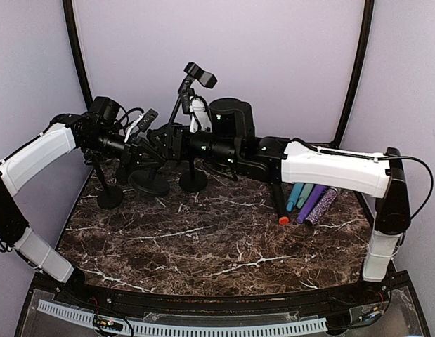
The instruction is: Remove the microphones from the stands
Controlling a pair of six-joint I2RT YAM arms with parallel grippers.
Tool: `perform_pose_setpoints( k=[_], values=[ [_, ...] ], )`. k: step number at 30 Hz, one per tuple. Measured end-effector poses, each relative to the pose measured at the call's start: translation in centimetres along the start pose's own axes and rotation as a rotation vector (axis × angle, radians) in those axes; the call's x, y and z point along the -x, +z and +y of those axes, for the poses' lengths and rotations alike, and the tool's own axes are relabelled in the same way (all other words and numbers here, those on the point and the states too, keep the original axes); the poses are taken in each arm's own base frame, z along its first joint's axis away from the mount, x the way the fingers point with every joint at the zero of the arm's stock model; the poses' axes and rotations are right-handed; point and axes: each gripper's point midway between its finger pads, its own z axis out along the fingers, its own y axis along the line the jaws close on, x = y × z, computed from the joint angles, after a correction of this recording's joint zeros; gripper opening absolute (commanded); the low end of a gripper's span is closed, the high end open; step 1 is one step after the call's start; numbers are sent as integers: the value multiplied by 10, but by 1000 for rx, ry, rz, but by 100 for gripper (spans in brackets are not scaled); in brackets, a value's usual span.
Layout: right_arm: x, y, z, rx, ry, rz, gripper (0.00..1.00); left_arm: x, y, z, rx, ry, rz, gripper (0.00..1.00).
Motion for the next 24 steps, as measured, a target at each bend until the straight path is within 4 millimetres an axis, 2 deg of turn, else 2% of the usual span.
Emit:
perform_pose_setpoints(
  k=[2, 5, 9, 12, 19, 21, 24],
  values=[
    [-1, 5, -2, -12, 3, 5, 51, 0, 0, 0, 2, 0, 1, 0],
    [-7, 12, -5, -27, 11, 21, 34, 0, 0, 1, 5, 0, 3, 0],
    [-13, 15, -12, -49, 24, 35, 13, 0, 0, 0, 6, 1, 3, 0],
    [-12, 15, -9, -27, 30, 31, 1, 1, -1, -1, 0, 6, -3, 0],
    [-8, 7, 5, 157, 17, 5, 0, 5, -3, -15, -71, -6, -31, 0],
    [-7, 6, 11, 196, 12, 5, 0, 6, -4, -21, -103, -17, -43, 10],
    [-6, 3, 16, 235, -10, 14, 0, 7, -6, -27, -128, -21, -52, 54]
  ],
)
